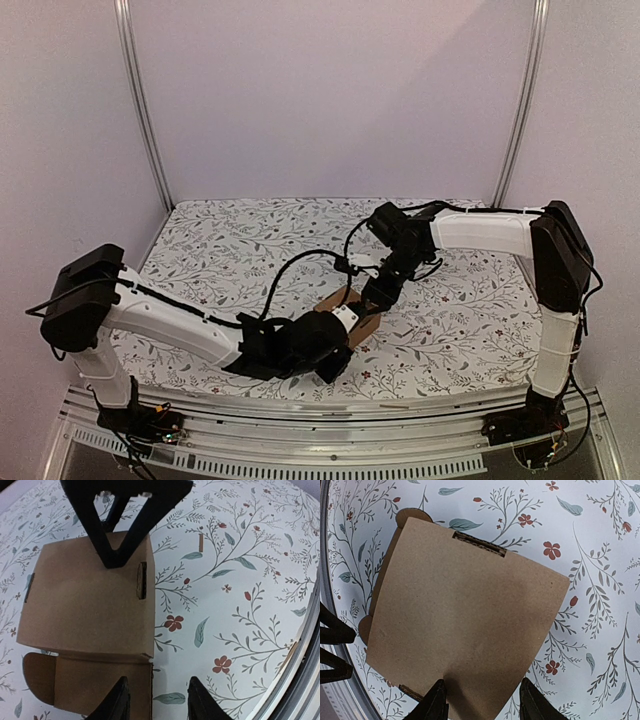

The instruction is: Fold the paper box

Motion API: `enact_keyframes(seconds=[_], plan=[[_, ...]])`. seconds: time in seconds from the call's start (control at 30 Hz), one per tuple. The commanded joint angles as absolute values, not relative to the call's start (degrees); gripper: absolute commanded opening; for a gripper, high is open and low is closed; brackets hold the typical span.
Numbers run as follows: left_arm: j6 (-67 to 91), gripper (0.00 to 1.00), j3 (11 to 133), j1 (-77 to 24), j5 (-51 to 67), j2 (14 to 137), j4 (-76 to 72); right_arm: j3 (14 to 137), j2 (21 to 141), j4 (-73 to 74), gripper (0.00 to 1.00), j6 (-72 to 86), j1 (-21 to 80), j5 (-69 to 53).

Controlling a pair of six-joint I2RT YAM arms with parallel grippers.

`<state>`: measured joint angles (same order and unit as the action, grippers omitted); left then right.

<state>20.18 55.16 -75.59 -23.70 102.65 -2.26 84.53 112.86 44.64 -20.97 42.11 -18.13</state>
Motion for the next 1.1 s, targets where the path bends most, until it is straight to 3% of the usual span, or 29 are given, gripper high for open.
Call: enact_keyframes(seconds=[0.0,0.2,1.07], plan=[[21.20,0.36,58.36,-76.04,-25.63,104.06,-2.90,82.79,113.13,45.22,0.47,-20.79,42.22,-16.86],[24.66,0.39,59.78,-76.10,-23.83,104.07,6.63,82.71,113.12,45.15,0.47,-20.83,41.85,-17.65],[25.63,0.07,59.13,-73.04,-19.01,106.99,8.13,82.44,114.13,45.09,0.48,-20.57,41.45,-19.26]])
